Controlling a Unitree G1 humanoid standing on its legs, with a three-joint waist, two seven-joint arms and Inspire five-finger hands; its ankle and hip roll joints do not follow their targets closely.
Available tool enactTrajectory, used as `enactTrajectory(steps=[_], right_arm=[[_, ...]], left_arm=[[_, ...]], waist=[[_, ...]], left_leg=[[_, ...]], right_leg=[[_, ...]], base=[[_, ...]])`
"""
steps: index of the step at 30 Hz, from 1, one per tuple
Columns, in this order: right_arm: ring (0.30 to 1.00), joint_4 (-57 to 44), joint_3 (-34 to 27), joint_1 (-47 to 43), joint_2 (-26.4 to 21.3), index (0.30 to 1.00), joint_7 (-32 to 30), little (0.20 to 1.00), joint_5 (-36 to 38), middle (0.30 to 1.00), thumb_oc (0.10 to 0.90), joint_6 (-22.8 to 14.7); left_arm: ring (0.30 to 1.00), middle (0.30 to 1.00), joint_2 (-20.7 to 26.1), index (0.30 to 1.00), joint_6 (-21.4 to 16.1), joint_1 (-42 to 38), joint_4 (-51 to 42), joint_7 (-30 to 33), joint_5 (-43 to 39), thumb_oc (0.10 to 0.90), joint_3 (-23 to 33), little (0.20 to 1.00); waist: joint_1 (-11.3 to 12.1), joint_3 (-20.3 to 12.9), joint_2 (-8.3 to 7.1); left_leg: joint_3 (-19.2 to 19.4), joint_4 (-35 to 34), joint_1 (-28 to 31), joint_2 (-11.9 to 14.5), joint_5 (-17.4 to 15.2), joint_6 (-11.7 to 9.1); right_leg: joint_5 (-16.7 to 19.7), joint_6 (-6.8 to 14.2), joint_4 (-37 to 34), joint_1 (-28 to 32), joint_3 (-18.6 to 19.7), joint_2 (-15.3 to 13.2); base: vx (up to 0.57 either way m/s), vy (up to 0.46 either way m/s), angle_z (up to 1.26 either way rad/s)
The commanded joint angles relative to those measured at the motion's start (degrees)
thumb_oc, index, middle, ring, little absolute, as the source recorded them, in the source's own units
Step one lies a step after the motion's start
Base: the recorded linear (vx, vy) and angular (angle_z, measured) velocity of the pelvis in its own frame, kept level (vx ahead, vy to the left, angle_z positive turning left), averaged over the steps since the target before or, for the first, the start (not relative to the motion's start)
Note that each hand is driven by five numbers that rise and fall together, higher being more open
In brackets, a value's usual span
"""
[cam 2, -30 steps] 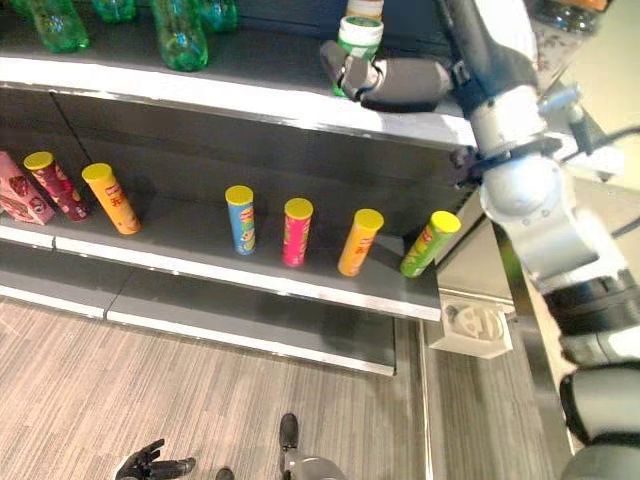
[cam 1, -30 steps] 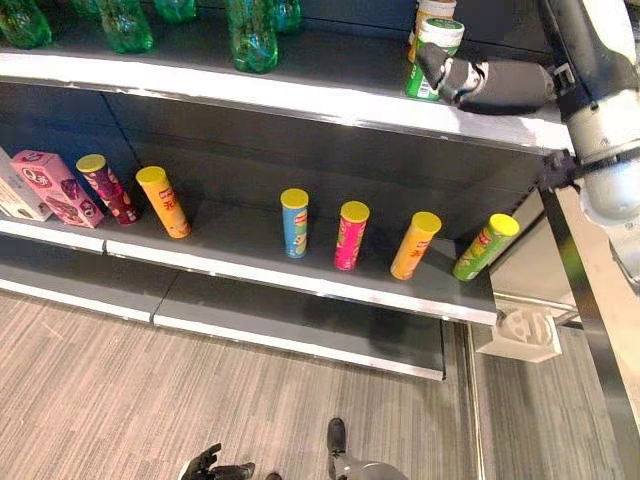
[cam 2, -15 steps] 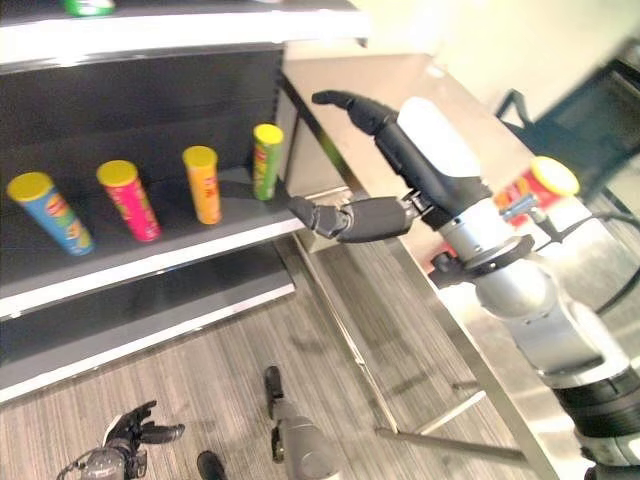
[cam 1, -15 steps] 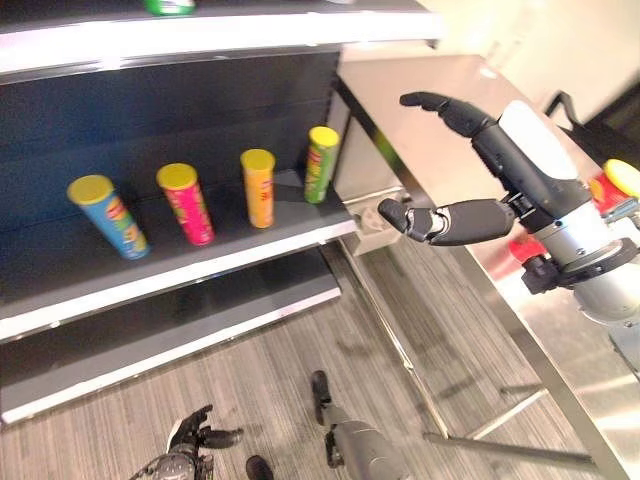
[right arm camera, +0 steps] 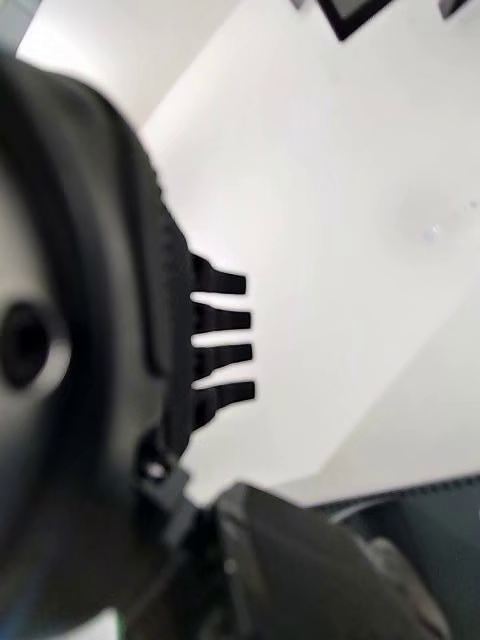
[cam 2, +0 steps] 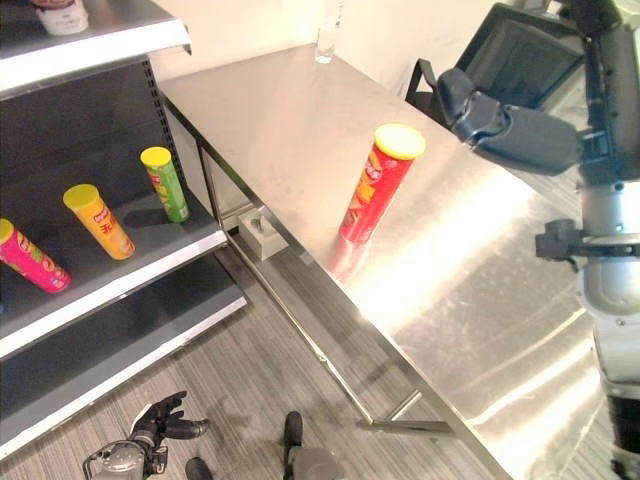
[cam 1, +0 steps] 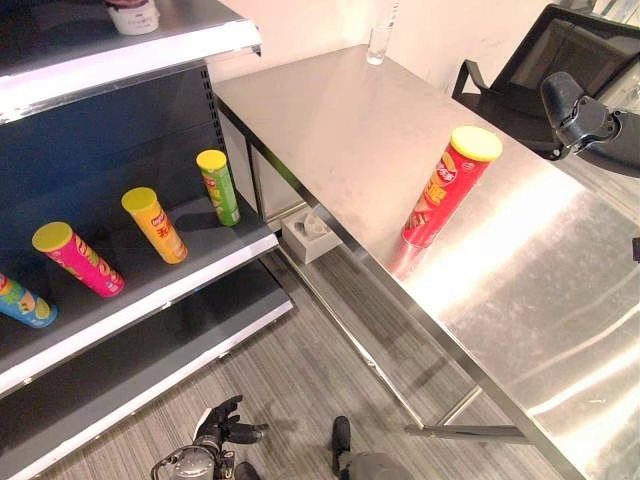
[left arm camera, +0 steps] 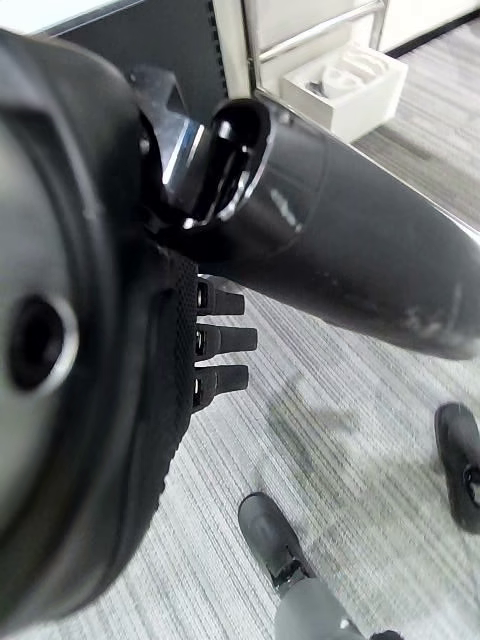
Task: Put the goods on the table back onto the shelves and tidy them up.
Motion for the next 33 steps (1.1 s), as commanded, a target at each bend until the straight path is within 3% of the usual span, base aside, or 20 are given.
enactTrajectory(steps=[1, 13, 25, 33], right_arm=[[0.9, 1.3, -5.6, -5.9, 1.0, 0.9, -2.2, 0.9, 5.7, 0.9, 0.8, -1.7], [0.9, 3.9, 1.2, -6.4, 0.7, 0.9, 5.8, 0.9, 16.2, 0.9, 0.8, -1.4], [0.9, 6.0, 4.9, -4.5, -4.9, 0.9, 7.5, 0.9, 6.1, 0.9, 0.8, 1.7], [0.9, 7.7, 7.3, -5.2, -6.7, 0.9, 8.4, 0.9, 5.0, 0.9, 0.8, 2.1]], left_arm=[[0.9, 0.9, 3.9, 0.9, -1.5, 0.5, -0.1, -1.0, 1.9, 0.8, -1.4, 0.9], [0.9, 0.9, 3.6, 0.9, -1.2, 1.9, 0.2, -1.3, 0.8, 0.8, -0.8, 0.9], [0.9, 0.9, 3.3, 0.9, -1.2, 3.2, -0.1, -1.7, 0.8, 0.8, -0.3, 0.9], [0.9, 0.9, 3.2, 0.9, -1.1, 3.7, -0.4, -1.8, 0.8, 0.8, -0.6, 0.9]], waist=[[1.1, -4.4, -4.75], [1.4, -4.1, -3.61], [2.7, -3.4, -1.79], [3.3, -2.9, -1.09]], left_leg=[[1.8, 1.1, 0.4, -3.2, -8.7, 2.7], [0.3, 0.8, 1.3, -1.9, -7.2, 1.3], [-1.8, 0.4, 0.5, -0.8, -5.2, -0.1], [-2.8, 0.2, 0.0, -0.1, -4.3, -0.9]], right_leg=[[-4.9, 8.6, 0.8, 4.5, -2.4, -9.0], [-7.2, 6.5, 1.2, 5.7, -1.8, -7.3], [-8.9, 5.0, 0.9, 6.7, -3.9, -6.0], [-9.6, 4.4, 0.7, 6.9, -4.8, -5.3]], base=[[0.01, -0.047, -0.01], [0.0, -0.06, 0.06], [0.0, -0.053, 0.11], [0.0, -0.049, 0.11]])
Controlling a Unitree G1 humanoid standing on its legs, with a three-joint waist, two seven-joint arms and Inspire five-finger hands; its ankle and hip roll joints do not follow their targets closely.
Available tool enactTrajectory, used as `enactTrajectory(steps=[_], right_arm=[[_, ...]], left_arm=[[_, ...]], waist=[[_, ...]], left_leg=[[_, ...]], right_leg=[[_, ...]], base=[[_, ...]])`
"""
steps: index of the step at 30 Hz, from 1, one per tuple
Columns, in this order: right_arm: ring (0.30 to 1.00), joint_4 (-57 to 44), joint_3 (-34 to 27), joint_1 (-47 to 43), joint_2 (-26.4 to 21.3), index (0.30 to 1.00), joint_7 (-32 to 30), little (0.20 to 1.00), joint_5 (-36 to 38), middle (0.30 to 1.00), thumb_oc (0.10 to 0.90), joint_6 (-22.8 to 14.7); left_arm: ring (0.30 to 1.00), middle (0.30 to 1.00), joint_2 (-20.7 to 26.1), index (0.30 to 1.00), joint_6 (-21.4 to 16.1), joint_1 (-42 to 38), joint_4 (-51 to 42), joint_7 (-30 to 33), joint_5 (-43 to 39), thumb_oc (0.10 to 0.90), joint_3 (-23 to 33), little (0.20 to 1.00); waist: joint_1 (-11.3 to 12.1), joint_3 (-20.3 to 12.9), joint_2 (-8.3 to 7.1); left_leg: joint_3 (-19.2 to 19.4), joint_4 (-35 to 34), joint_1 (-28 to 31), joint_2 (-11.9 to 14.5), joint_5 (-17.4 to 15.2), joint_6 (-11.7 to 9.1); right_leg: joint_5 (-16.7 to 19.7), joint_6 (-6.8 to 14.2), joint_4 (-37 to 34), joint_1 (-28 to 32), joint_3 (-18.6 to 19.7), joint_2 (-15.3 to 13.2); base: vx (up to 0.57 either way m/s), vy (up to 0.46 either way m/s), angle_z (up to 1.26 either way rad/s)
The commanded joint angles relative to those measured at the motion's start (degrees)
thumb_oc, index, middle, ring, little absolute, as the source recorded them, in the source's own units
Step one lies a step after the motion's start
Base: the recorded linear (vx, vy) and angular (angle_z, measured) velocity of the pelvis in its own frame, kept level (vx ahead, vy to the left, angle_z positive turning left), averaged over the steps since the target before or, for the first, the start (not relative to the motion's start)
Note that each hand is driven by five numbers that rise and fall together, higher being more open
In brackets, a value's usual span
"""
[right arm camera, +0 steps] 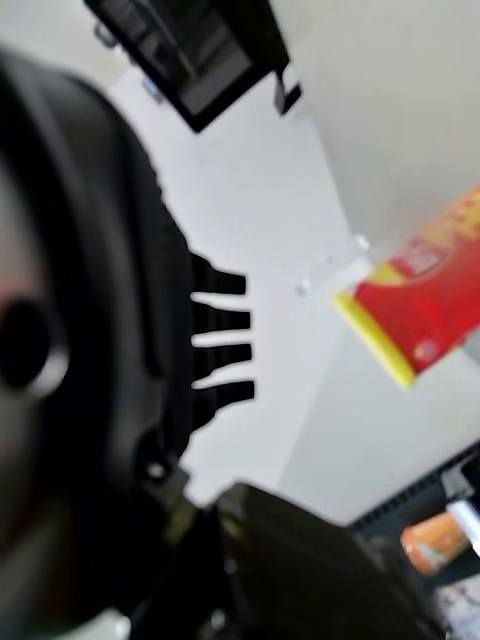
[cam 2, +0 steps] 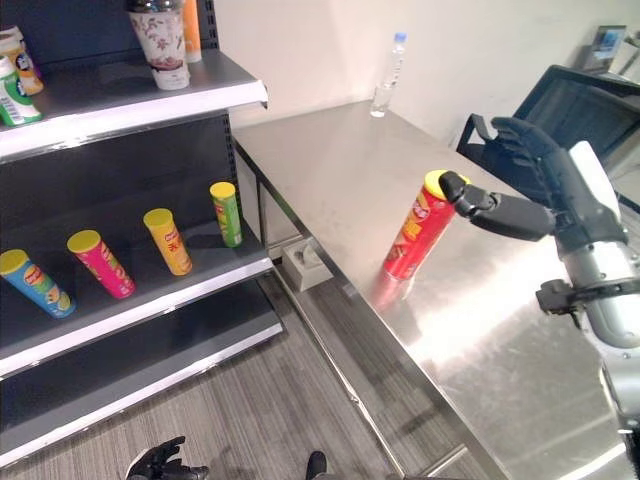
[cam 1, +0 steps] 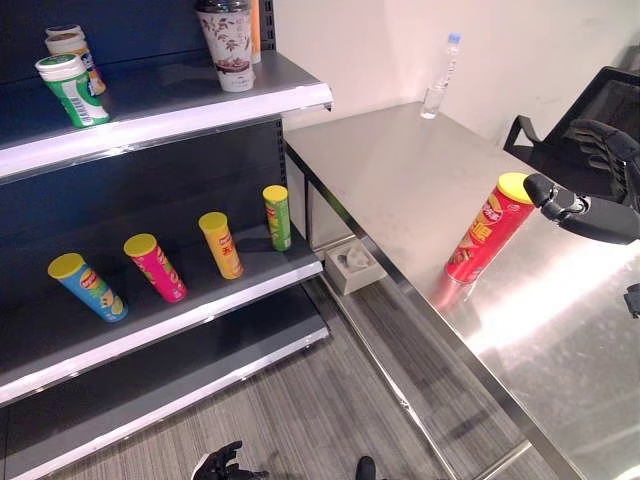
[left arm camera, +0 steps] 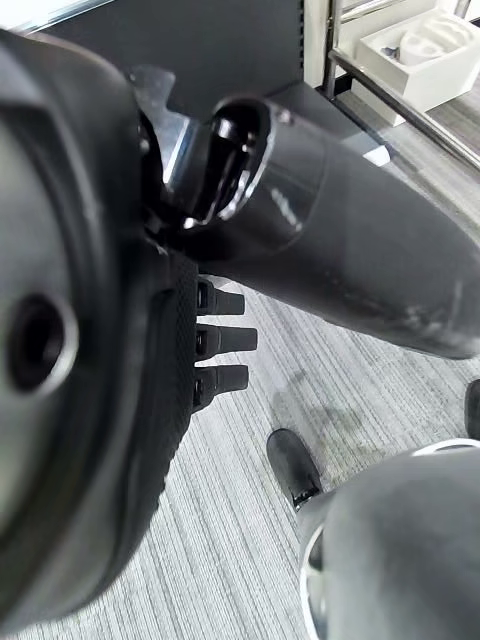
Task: Put the goods on the table back onto the shelves and tidy them up.
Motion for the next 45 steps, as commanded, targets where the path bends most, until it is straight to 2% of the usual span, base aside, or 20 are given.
enactTrajectory(steps=[1, 13, 22, 35, 36, 37, 38, 45], right_arm=[[0.9, 0.8, -1.0, -7.5, -5.2, 0.9, -1.7, 0.9, -0.2, 0.9, 0.8, -2.7], [0.9, 4.4, 2.7, -8.3, -6.6, 0.9, -0.5, 0.9, -1.0, 0.9, 0.8, -2.2], [0.9, 7.5, 2.5, -9.0, -7.7, 0.9, -2.2, 0.9, -3.8, 0.9, 0.8, -1.8], [0.9, 8.8, 5.1, -12.0, -7.7, 0.9, -2.5, 0.9, -3.9, 0.9, 0.8, -2.2], [0.575, 9.0, 5.5, -12.3, -7.9, 0.575, -2.4, 0.575, -4.0, 0.575, 0.584, -2.1], [0.408, 9.0, 5.8, -12.5, -8.0, 0.408, -2.2, 0.408, -4.2, 0.408, 0.472, -2.1], [0.3, 9.0, 5.9, -12.5, -8.0, 0.3, -2.2, 0.3, -4.2, 0.3, 0.4, -2.1], [0.3, 9.0, 5.6, -11.8, -8.5, 0.3, -2.1, 0.3, -4.7, 0.3, 0.4, -2.0]], left_arm=[[0.9, 0.9, 3.0, 0.9, -2.1, -3.6, -1.2, -0.4, 0.3, 0.8, -0.8, 0.9], [0.9, 0.9, 2.8, 0.9, -2.3, -3.2, -1.7, -0.5, -0.3, 0.8, -1.6, 0.9], [0.9, 0.9, 2.9, 0.9, -2.3, -3.1, -2.2, -0.3, -0.4, 0.8, -2.0, 0.9], [0.9, 0.9, 2.6, 0.9, -2.3, -2.9, -2.6, 0.2, -1.1, 0.8, -2.2, 0.9], [0.9, 0.9, 2.6, 0.9, -2.4, -2.9, -2.6, 0.3, -1.2, 0.8, -2.2, 0.9], [0.9, 0.9, 2.5, 0.9, -2.4, -2.9, -2.7, 0.3, -1.3, 0.8, -2.2, 0.9], [0.9, 0.9, 2.5, 0.9, -2.4, -2.9, -2.7, 0.3, -1.3, 0.8, -2.2, 0.9], [0.9, 0.9, 2.3, 0.9, -2.4, -2.8, -2.5, 0.4, -1.3, 0.8, -1.9, 0.9]], waist=[[1.1, 1.1, -3.7], [1.7, 1.7, -2.9], [2.3, 2.2, -2.47], [3.0, 2.4, -2.51], [3.0, 2.4, -2.54], [3.0, 2.4, -2.6], [3.0, 2.4, -2.6], [3.0, 2.7, -2.87]], left_leg=[[2.5, 0.2, 0.3, 1.8, -3.5, -2.2], [1.0, 0.2, -0.4, 2.7, -2.2, -3.4], [-0.4, 0.2, -1.2, 3.3, -1.2, -4.0], [-1.2, 0.2, -1.3, 3.8, -0.9, -4.4], [-1.1, 0.2, -1.3, 3.8, -0.9, -4.4], [-1.2, 0.2, -1.3, 3.8, -0.9, -4.5], [-1.2, 0.2, -1.2, 3.8, -0.9, -4.5], [-1.4, 0.2, -1.2, 3.8, -0.9, -4.5]], right_leg=[[-8.4, 3.7, 0.8, 3.6, -0.3, -2.5], [-9.5, 2.6, 0.7, 4.2, -2.1, -1.5], [-10.5, 1.8, 0.7, 4.7, -3.4, -0.8], [-11.2, 1.3, 0.7, 5.3, -4.3, -0.3], [-11.2, 1.2, 0.7, 5.3, -4.3, -0.3], [-11.2, 1.2, 0.7, 5.4, -4.3, -0.3], [-11.2, 1.2, 0.7, 5.4, -4.3, -0.3], [-11.3, 1.1, 0.7, 5.5, -4.4, -0.2]], base=[[0.0, -0.05, 0.11], [0.01, -0.047, 0.1], [0.0, -0.041, 0.06], [0.01, -0.017, 0.07], [0.01, -0.007, 0.04], [0.0, 0.0, 0.0], [0.0, 0.0, 0.0], [0.0, 0.002, 0.02]])
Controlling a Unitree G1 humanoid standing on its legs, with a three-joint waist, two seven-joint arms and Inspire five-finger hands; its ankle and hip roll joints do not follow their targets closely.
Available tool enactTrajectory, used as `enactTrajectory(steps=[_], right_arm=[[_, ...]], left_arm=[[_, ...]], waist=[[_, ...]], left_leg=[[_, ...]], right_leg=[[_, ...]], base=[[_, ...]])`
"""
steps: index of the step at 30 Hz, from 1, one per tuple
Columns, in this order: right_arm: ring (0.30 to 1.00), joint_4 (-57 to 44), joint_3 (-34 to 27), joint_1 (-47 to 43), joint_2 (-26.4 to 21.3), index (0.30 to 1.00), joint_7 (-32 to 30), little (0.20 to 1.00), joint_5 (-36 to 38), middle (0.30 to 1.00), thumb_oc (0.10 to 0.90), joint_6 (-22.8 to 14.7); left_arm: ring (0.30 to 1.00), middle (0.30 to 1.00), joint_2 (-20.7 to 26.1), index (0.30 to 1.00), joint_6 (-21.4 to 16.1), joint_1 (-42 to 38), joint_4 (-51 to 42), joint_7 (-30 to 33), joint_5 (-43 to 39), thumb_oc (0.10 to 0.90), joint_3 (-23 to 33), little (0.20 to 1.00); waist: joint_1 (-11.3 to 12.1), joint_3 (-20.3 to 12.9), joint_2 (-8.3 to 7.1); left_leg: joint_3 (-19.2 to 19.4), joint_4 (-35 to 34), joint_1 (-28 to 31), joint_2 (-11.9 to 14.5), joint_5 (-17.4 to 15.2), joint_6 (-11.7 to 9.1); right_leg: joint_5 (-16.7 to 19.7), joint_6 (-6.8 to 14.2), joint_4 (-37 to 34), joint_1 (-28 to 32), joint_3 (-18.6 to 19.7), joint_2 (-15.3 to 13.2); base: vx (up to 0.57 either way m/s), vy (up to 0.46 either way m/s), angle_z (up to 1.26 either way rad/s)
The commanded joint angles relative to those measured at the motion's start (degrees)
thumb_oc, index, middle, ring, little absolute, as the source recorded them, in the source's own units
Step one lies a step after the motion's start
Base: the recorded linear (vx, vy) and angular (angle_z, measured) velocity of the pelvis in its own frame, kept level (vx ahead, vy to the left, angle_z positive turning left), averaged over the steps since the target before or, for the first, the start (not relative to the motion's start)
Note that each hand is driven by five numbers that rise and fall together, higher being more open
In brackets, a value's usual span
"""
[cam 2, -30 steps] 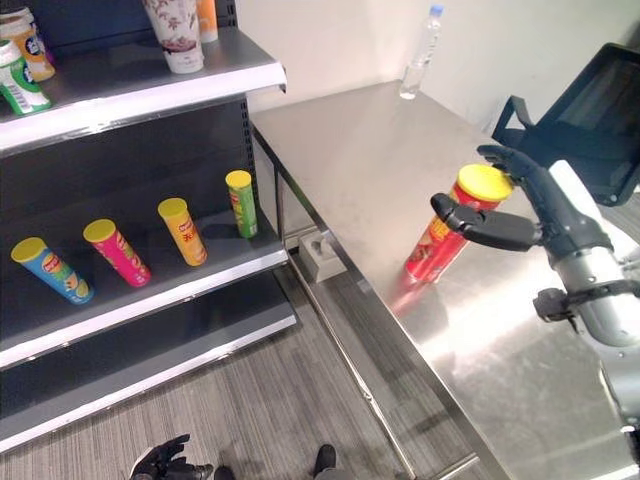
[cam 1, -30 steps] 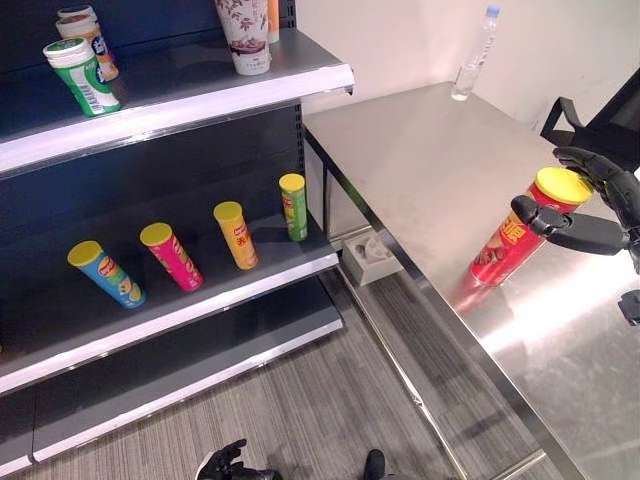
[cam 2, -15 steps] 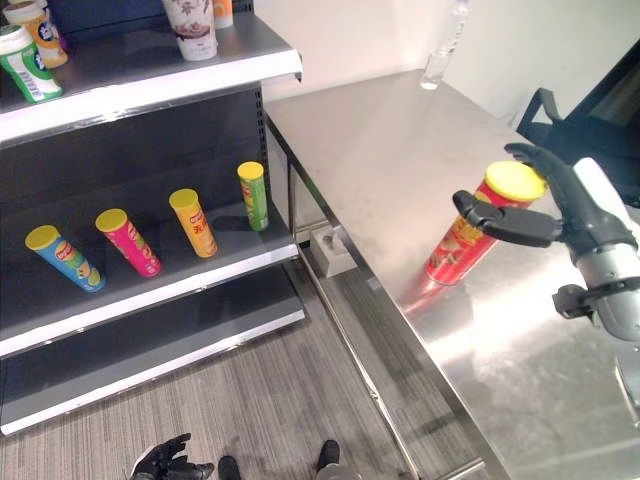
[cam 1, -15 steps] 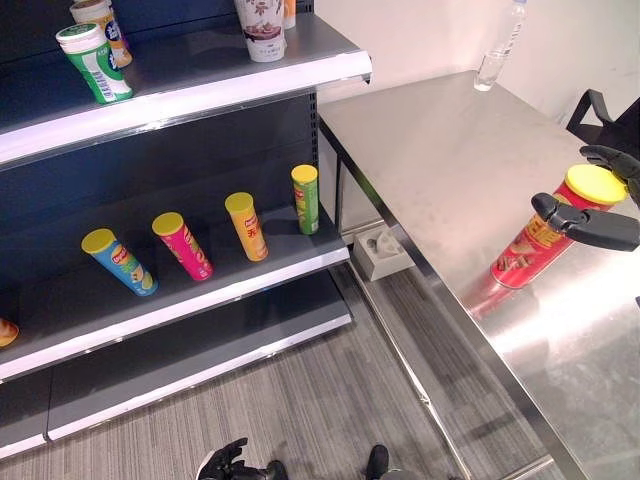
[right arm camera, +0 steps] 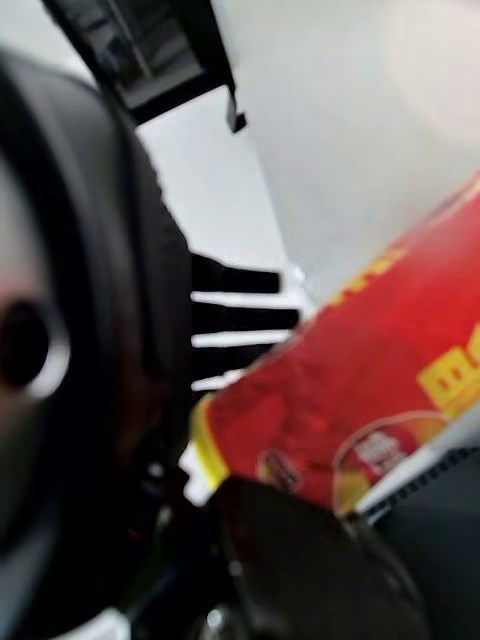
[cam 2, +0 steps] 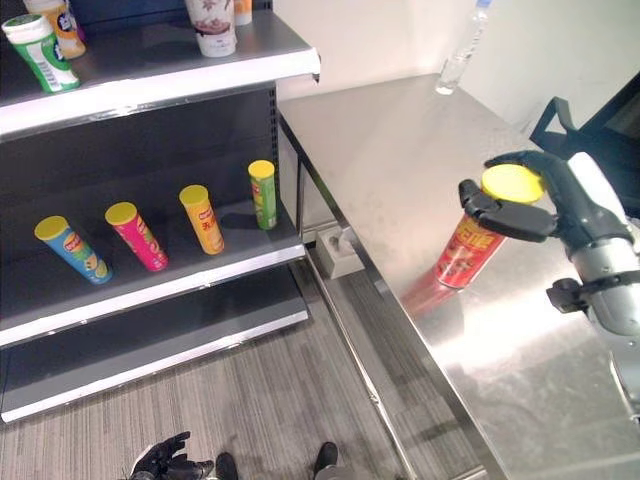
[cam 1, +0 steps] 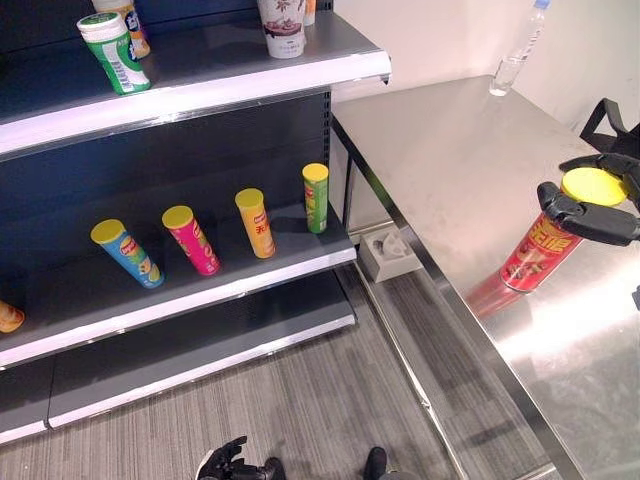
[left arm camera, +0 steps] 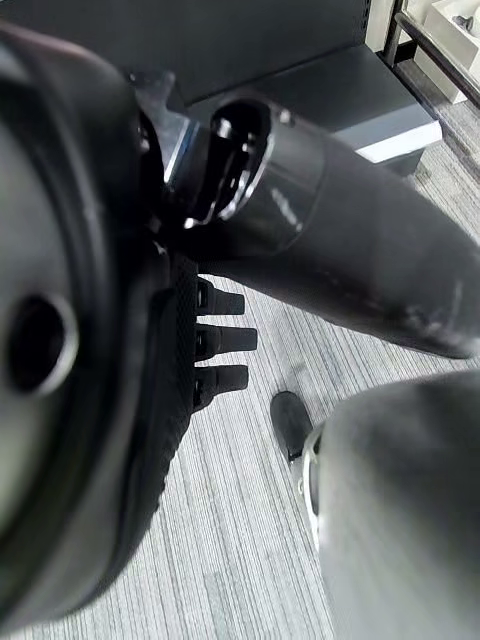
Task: Put the goods on the table back onto the shelves and tidy them up.
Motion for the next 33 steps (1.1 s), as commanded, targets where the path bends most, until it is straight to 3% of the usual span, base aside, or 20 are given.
enactTrajectory(steps=[1, 9, 15, 18, 20, 21, 22, 24, 26, 28, 29, 30, 31, 32, 33], right_arm=[[0.3, 0.3, 0.1, -7.6, -4.1, 0.3, -2.6, 0.3, -0.1, 0.3, 0.4, -2.8], [0.3, -2.6, -2.7, -6.3, -2.4, 0.3, -4.1, 0.3, -0.3, 0.3, 0.4, -3.4], [0.3, -13.5, -4.4, -8.6, 2.1, 0.3, -6.0, 0.3, -0.4, 0.3, 0.4, -5.8], [0.3, -21.9, -0.3, -15.3, 6.7, 0.3, -5.9, 0.3, -0.4, 0.3, 0.4, -7.9], [0.3, -26.5, 3.3, -18.8, 8.9, 0.3, -4.2, 0.3, 0.7, 0.3, 0.4, -8.8], [0.3, -27.2, 4.6, -19.8, 8.9, 0.3, -3.8, 0.3, 0.9, 0.3, 0.4, -8.7], [0.3, -28.4, 7.3, -22.3, 9.2, 0.3, -3.0, 0.3, 1.2, 0.3, 0.4, -8.8], [0.3, -29.5, 8.9, -23.1, 9.0, 0.3, -2.2, 0.3, 1.3, 0.3, 0.4, -8.8], [0.3, -29.8, 11.2, -23.6, 10.2, 0.3, -1.7, 0.3, -2.4, 0.3, 0.4, -7.4], [0.3, -30.7, 15.2, -27.5, 11.9, 0.3, -1.6, 0.3, -3.9, 0.3, 0.4, -6.9], [0.3, -30.6, 15.3, -27.7, 12.0, 0.3, -1.6, 0.3, -4.0, 0.3, 0.4, -6.9], [0.3, -30.9, 15.8, -28.3, 12.1, 0.3, -1.6, 0.3, -4.3, 0.3, 0.4, -6.9], [0.3, -30.4, 16.4, -29.3, 11.6, 0.3, -1.6, 0.3, -4.9, 0.3, 0.4, -6.3], [0.3, -30.4, 16.4, -29.3, 11.6, 0.3, -1.6, 0.3, -4.9, 0.3, 0.4, -6.3], [0.3, -29.9, 17.3, -30.2, 10.9, 0.3, -1.7, 0.3, -5.2, 0.3, 0.4, -6.7]], left_arm=[[0.9, 0.9, 3.3, 0.9, -2.4, -2.8, -1.8, 0.4, -0.1, 0.8, -1.9, 0.9], [0.9, 0.9, 3.4, 0.9, -2.4, -3.1, -2.0, 1.1, -0.4, 0.8, -1.0, 0.9], [0.9, 0.9, 3.4, 0.9, -2.6, -3.0, -2.4, 2.1, -0.9, 0.8, 0.7, 0.9], [0.9, 0.9, 4.0, 0.9, -3.1, -3.2, -3.5, 3.5, -2.7, 0.8, 2.3, 0.9], [0.9, 0.9, 3.9, 0.9, -3.8, -3.5, -2.6, 4.5, -5.6, 0.8, 3.8, 0.9], [0.9, 0.9, 4.0, 0.9, -3.9, -3.8, -2.6, 4.8, -5.9, 0.8, 4.0, 0.9], [0.9, 0.9, 4.3, 0.9, -4.6, -4.3, -2.7, 5.6, -6.5, 0.8, 4.1, 0.9], [0.9, 0.9, 4.4, 0.9, -4.9, -4.6, -3.4, 5.9, -6.9, 0.8, 3.9, 0.9], [0.9, 0.9, 5.1, 0.9, -4.8, -5.5, -3.6, 5.1, -5.7, 0.8, 3.0, 0.9], [0.9, 0.9, 7.1, 0.9, -5.1, -6.2, -3.7, 5.2, -4.8, 0.8, 3.5, 0.9], [0.9, 0.9, 7.1, 0.9, -5.1, -6.2, -3.7, 5.1, -4.8, 0.8, 3.6, 0.9], [0.9, 0.9, 7.8, 0.9, -5.0, -6.3, -3.7, 5.2, -4.8, 0.8, 4.1, 0.9], [0.9, 0.9, 8.6, 0.9, -4.9, -6.7, -3.2, 5.1, -4.5, 0.8, 4.6, 0.9], [0.9, 0.9, 8.6, 0.9, -4.9, -6.7, -3.2, 5.1, -4.5, 0.8, 4.6, 0.9], [0.9, 0.9, 8.8, 0.9, -4.6, -6.1, -1.4, 5.0, -4.9, 0.8, 5.5, 0.9]], waist=[[1.3, -2.1, -4.09], [1.2, -2.0, -4.37], [1.8, -1.9, -3.97], [3.6, 0.2, -4.42], [4.5, 0.8, -5.29], [4.2, 0.6, -5.34], [3.8, 0.3, -4.8], [3.5, -0.1, -4.14], [3.3, -1.0, -3.15], [4.4, -0.1, -3.76], [4.4, -0.2, -3.9], [4.7, 0.0, -3.73], [4.9, 0.7, -3.55], [4.9, 0.7, -3.55], [5.8, 0.6, -3.58]], left_leg=[[4.2, 0.2, -0.6, 3.7, -1.6, -3.8], [4.1, 0.2, -0.1, 3.7, -1.7, -3.7], [3.5, 0.2, 0.2, 3.6, -1.7, -3.5], [-1.5, 7.3, -4.0, 2.7, -3.9, -3.5], [-6.6, 9.6, -4.2, 5.2, -5.9, -5.3], [-7.7, 9.4, -4.3, 6.1, -5.1, -5.6], [-11.3, 9.2, -4.1, 8.0, -3.5, -6.5], [-12.9, 8.3, -4.0, 8.5, -3.7, -6.9], [-12.3, 5.9, -2.7, 4.3, -8.3, -4.3], [-9.5, 3.7, -2.8, 0.0, -8.5, -1.9], [-9.3, 3.6, -2.9, -0.2, -8.5, -1.8], [-9.0, 3.0, -3.2, -0.9, -8.1, -1.2], [-8.3, 2.5, -4.5, -2.3, -6.8, -0.1], [-8.3, 2.5, -4.5, -2.3, -6.8, -0.1], [-9.1, 1.6, -5.1, -4.4, -5.7, 1.0]], right_leg=[[-9.6, 1.4, 0.7, 2.8, 1.1, -0.3], [-10.0, 1.2, 0.8, 3.2, 1.2, 0.0], [-10.4, 1.0, 0.6, 3.3, 1.8, 0.2], [-10.4, 0.5, 0.8, 2.6, 2.3, -0.7], [-9.5, 1.2, 2.0, 1.5, 3.3, -2.7], [-9.1, 1.6, 2.4, 0.5, 3.3, -3.5], [-8.4, 2.8, 3.1, -1.1, 4.7, -4.5], [-7.7, 3.8, 3.2, -1.6, 5.3, -5.8], [-3.6, 6.4, 4.0, -3.2, 6.5, -11.4], [2.1, 8.4, 5.0, -7.6, 7.0, -16.0], [2.2, 8.4, 5.1, -7.9, 7.2, -16.2], [1.4, 8.0, 6.0, -8.7, 7.4, -16.1], [-3.4, 6.0, 10.4, -9.6, 11.0, -11.9], [-3.4, 6.0, 10.4, -9.7, 11.1, -11.9], [-10.5, 3.7, 14.4, -8.3, 13.2, -3.1]], base=[[0.0, 0.0, 0.0], [0.0, 0.0, 0.0], [-0.02, -0.018, -0.02], [-0.15, 0.021, 0.08], [-0.12, 0.266, 0.14], [-0.09, 0.449, 0.06], [-0.09, 0.456, 0.08], [-0.04, 0.512, 0.01], [-0.03, 0.768, -0.03], [-0.18, 0.601, -0.21], [-0.19, 0.389, -0.5], [-0.17, 0.35, -0.36], [-0.17, 0.344, -0.16], [-0.18, 0.441, 0.16], [-0.06, 0.201, 0.27]])
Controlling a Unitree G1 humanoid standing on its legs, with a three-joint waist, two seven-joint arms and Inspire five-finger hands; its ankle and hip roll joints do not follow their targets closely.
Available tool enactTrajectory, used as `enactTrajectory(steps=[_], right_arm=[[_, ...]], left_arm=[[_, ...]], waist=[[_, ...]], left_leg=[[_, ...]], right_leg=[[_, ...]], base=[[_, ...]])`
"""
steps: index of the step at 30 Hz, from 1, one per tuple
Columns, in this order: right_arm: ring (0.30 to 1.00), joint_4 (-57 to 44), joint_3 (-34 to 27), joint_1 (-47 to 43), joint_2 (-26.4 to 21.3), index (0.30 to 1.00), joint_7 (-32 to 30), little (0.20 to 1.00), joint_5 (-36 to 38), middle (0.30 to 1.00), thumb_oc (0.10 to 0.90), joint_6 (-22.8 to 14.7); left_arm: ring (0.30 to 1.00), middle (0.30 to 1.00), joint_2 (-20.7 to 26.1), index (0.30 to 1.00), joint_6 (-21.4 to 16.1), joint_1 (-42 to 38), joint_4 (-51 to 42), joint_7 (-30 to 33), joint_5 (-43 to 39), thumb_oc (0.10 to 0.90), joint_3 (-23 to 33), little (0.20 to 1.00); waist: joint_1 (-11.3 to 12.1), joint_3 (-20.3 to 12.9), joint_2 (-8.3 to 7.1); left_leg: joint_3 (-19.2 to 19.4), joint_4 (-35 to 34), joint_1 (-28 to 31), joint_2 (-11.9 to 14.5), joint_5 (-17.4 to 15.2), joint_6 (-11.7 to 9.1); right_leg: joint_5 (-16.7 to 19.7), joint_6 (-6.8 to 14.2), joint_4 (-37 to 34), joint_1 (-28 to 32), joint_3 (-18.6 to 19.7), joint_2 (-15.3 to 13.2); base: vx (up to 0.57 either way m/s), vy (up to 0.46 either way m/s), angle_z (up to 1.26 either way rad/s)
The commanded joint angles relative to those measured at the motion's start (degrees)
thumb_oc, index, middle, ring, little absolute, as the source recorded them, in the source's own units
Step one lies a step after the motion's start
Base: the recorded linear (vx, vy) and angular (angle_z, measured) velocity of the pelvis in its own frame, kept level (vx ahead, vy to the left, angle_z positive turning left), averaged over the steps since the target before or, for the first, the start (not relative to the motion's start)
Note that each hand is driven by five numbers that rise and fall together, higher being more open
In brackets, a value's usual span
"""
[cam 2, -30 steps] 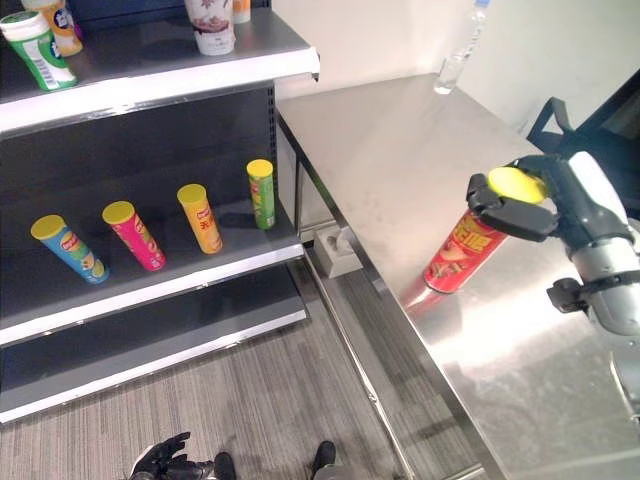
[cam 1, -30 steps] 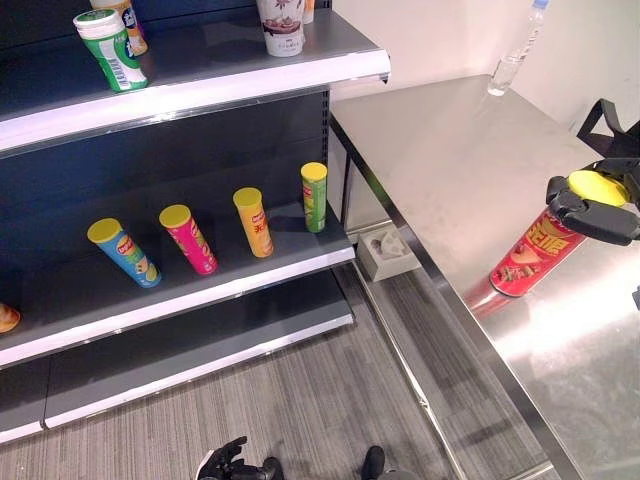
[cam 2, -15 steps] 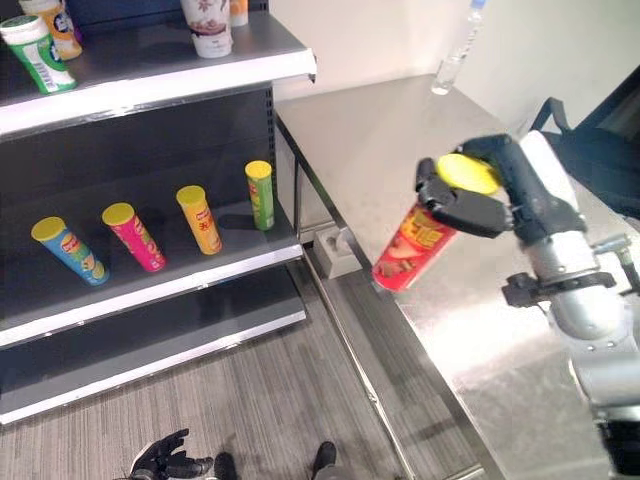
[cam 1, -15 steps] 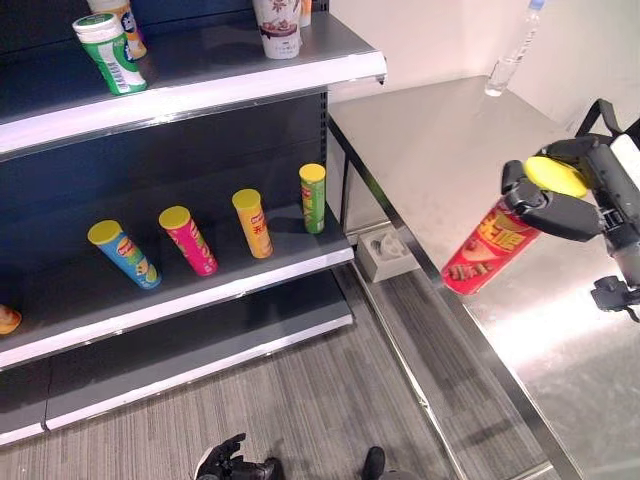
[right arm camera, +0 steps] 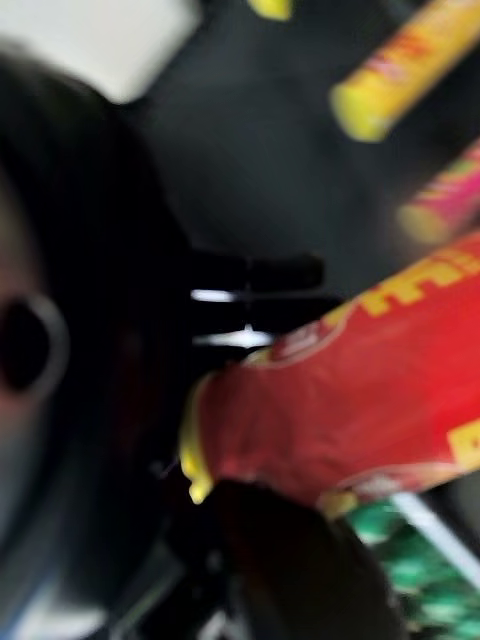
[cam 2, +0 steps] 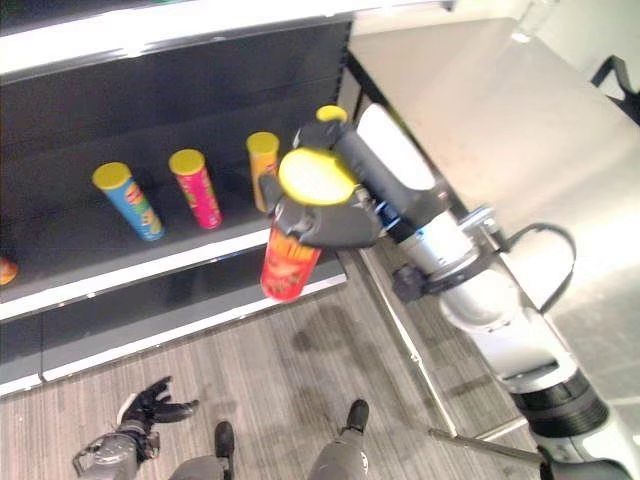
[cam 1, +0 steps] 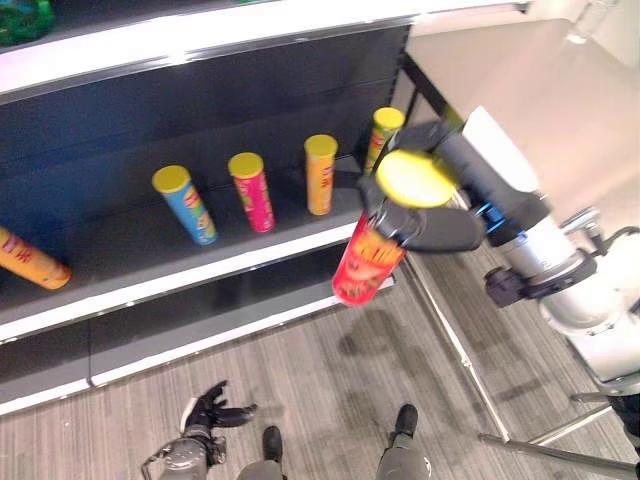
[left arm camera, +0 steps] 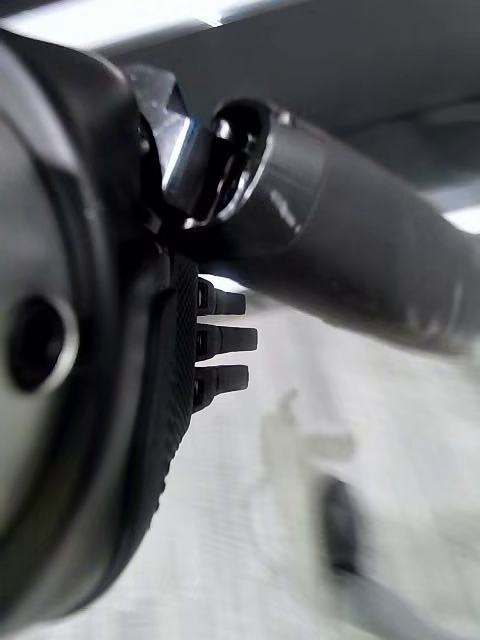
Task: Put the goods on the table back onto the shelves and tidy them up.
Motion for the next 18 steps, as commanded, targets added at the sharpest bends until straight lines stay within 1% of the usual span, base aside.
enactTrajectory(steps=[1, 2, 3, 4, 5, 6, 7, 8, 9, 10, 11, 12, 13, 14, 15, 17, 18], right_arm=[[0.3, -0.6, -4.1, -11.1, -1.2, 0.3, -4.3, 0.3, 1.4, 0.3, 0.4, -3.1], [0.3, -0.5, -3.9, -11.1, -1.4, 0.3, -4.2, 0.3, 1.3, 0.3, 0.4, -3.2], [0.3, -0.3, -3.5, -11.3, -1.5, 0.3, -4.2, 0.3, 1.1, 0.3, 0.4, -3.3], [0.3, -0.3, -3.0, -10.9, -2.1, 0.3, -3.9, 0.3, 1.1, 0.3, 0.4, -3.4], [0.3, -0.7, -3.2, -11.2, -2.2, 0.3, -4.0, 0.3, 0.8, 0.3, 0.4, -3.1], [0.3, -0.4, -3.0, -11.4, -1.9, 0.3, -4.2, 0.3, 0.3, 0.3, 0.4, -3.1], [0.3, -0.2, -2.6, -11.6, -1.4, 0.3, -4.4, 0.3, 0.2, 0.3, 0.4, -3.0], [0.3, -0.7, -2.6, -10.7, -1.2, 0.3, -4.9, 0.3, -0.7, 0.3, 0.4, -2.9], [0.3, -0.8, -2.7, -10.6, -1.2, 0.3, -4.9, 0.3, -0.7, 0.3, 0.4, -2.9], [0.3, -1.1, -3.4, -9.5, -0.9, 0.3, -4.7, 0.3, -1.2, 0.3, 0.4, -2.7], [0.3, -1.3, -3.9, -8.4, -0.9, 0.3, -4.6, 0.3, -1.6, 0.3, 0.4, -2.6], [0.3, -1.0, -4.1, -7.3, -1.1, 0.3, -4.6, 0.3, -2.3, 0.3, 0.4, -2.1], [0.3, -1.1, -4.0, -6.5, -0.8, 0.3, -4.3, 0.3, -2.7, 0.3, 0.4, -1.7], [0.3, -1.1, -3.5, -6.2, -0.2, 0.3, -4.1, 0.3, -3.1, 0.3, 0.4, -1.1], [0.3, -0.8, -2.9, -6.1, 0.3, 0.3, -4.0, 0.3, -3.5, 0.3, 0.4, -1.0], [0.3, 0.2, -2.4, -5.6, 1.3, 0.3, -4.5, 0.3, -3.8, 0.3, 0.4, -1.1], [0.3, 0.8, -2.0, -5.0, 1.7, 0.3, -4.6, 0.3, -4.0, 0.3, 0.4, -1.0]], left_arm=[[0.9, 0.9, 2.5, 0.9, -1.6, 4.2, 0.9, 0.4, 0.8, 0.8, -0.2, 0.9], [0.9, 0.9, 2.4, 0.9, -1.5, 4.5, 1.1, 0.3, 0.6, 0.8, 0.2, 0.9], [0.9, 0.9, 2.2, 0.9, -1.5, 4.9, 1.3, 0.3, 0.4, 0.8, 0.5, 0.9], [0.9, 0.9, 1.7, 0.9, -1.5, 5.4, 1.9, 0.0, 0.2, 0.8, 0.5, 0.9], [0.9, 0.9, 1.5, 0.9, -1.4, 5.9, 2.0, -0.2, -0.1, 0.8, 0.7, 0.9], [0.9, 0.9, 1.1, 0.9, -1.3, 6.1, 2.3, -0.2, 0.1, 0.8, 0.8, 0.9], [0.9, 0.9, 0.6, 0.9, -1.4, 6.1, 2.4, -0.1, 0.0, 0.8, 0.8, 0.9], [0.9, 0.9, -0.3, 0.9, -1.5, 6.6, 1.8, -0.1, -0.9, 0.8, 0.9, 0.9], [0.9, 0.9, -0.3, 0.9, -1.5, 6.6, 1.7, -0.1, -0.9, 0.8, 0.8, 0.9], [0.9, 0.9, -0.7, 0.9, -1.4, 6.8, 1.4, -0.3, -0.5, 0.8, 0.4, 0.9], [0.9, 0.9, -0.9, 0.9, -1.3, 6.7, 1.5, -0.3, 0.0, 0.8, 0.0, 0.9], [0.9, 0.9, -1.0, 0.9, -1.0, 6.9, 1.3, -0.5, 0.6, 0.8, -0.2, 0.9], [0.9, 0.9, -1.2, 0.9, -0.8, 7.3, 1.0, -0.7, 0.5, 0.8, -0.1, 0.9], [0.9, 0.9, -1.3, 0.9, -0.5, 7.8, 0.9, -0.7, 0.7, 0.8, 0.1, 0.9], [0.9, 0.9, -1.1, 0.9, -0.6, 8.2, 1.0, -0.6, 1.0, 0.8, 0.3, 0.9], [0.9, 0.9, -0.2, 0.9, -0.8, 8.5, 0.5, -0.1, 1.4, 0.8, 0.2, 0.9], [0.9, 0.9, 0.4, 0.9, -0.8, 8.6, -0.2, 0.2, 1.7, 0.8, 0.2, 0.9]], waist=[[1.0, -4.7, 0.11], [1.3, -4.8, -0.17], [1.7, -4.6, -0.6], [1.9, -4.3, -1.16], [2.4, -4.5, -1.67], [2.8, -4.5, -1.87], [3.2, -4.0, -1.89], [3.3, -2.6, -1.75], [3.1, -2.6, -1.71], [3.0, -1.8, -1.32], [2.6, -1.1, -1.01], [2.0, -0.9, -0.44], [1.8, -0.8, -0.02], [1.9, -1.0, 0.26], [2.0, -1.1, 0.2], [2.1, -1.3, 0.32], [1.8, -2.0, 1.07]], left_leg=[[0.8, -4.1, 0.7, 2.0, -2.4, -1.9], [0.2, -4.2, 0.6, 1.2, -2.2, -1.7], [-0.3, -4.1, 0.4, 0.5, -2.1, -1.6], [-0.7, -3.9, 0.2, -0.3, -2.2, -1.4], [-1.5, -3.8, 0.1, -1.4, -2.4, -1.3], [-2.6, -3.0, -0.5, -2.1, -2.8, -1.1], [-3.2, -1.7, -1.5, -2.5, -3.2, -1.3], [-3.9, 2.8, -3.8, -3.4, -4.4, -1.5], [-4.0, 3.3, -4.1, -3.4, -4.7, -1.5], [-3.9, 6.0, -5.3, -3.7, -5.2, -2.0], [-2.3, 8.1, -6.6, -3.1, -5.4, -2.5], [0.4, 8.3, -6.9, -1.5, -5.2, -2.5], [1.9, 8.7, -7.3, 0.7, -4.9, -3.1], [2.2, 8.6, -7.2, 2.8, -4.7, -3.6], [1.2, 8.3, -7.6, 4.9, -4.0, -4.2], [-2.3, 7.5, -8.7, 8.9, -1.4, -5.3], [-4.5, 4.9, -7.1, 12.1, 0.2, -6.5]], right_leg=[[-19.2, -1.2, 6.8, 1.6, 4.4, 12.1], [-20.5, -1.8, 7.4, 1.8, 5.1, 14.5], [-21.3, -2.8, 6.8, 2.4, 5.7, 16.7], [-21.8, -4.2, 5.3, 2.6, 6.5, 18.3], [-21.4, -5.0, 2.7, 4.2, 6.6, 18.6], [-21.0, -5.2, 0.8, 4.8, 6.6, 18.7], [-20.6, -5.0, -0.3, 5.0, 6.7, 18.7], [-19.8, -5.3, -1.3, 5.1, 6.3, 18.3], [-19.8, -5.3, -1.4, 5.1, 6.1, 18.3], [-19.7, -5.3, -1.7, 5.4, 5.3, 17.7], [-19.6, -5.2, -2.1, 5.7, 4.2, 17.0], [-19.4, -5.1, -2.6, 6.0, 3.3, 16.3], [-19.0, -4.7, -3.5, 6.4, 2.7, 15.6], [-18.6, -4.3, -4.4, 7.1, 2.6, 15.0], [-18.4, -4.0, -4.5, 7.3, 2.6, 14.1], [-19.3, -3.5, -3.7, 6.7, 2.8, 12.5], [-20.1, -2.6, -3.3, 6.4, 3.7, 11.5]], base=[[-0.07, 0.234, 0.41], [-0.02, 0.055, 0.48], [-0.02, 0.063, 0.24], [0.0, 0.027, 0.09], [0.01, -0.006, 0.19], [-0.02, -0.031, 0.51], [-0.07, -0.033, 0.8], [-0.07, -0.022, 0.97], [-0.07, 0.015, 1.13], [-0.06, 0.057, 1.12], [-0.08, 0.132, 0.99], [-0.06, 0.192, 0.91], [0.0, 0.231, 0.99], [0.04, 0.241, 0.76], [0.08, 0.233, 0.36], [0.1, 0.283, -0.06], [0.09, 0.269, -0.02]])
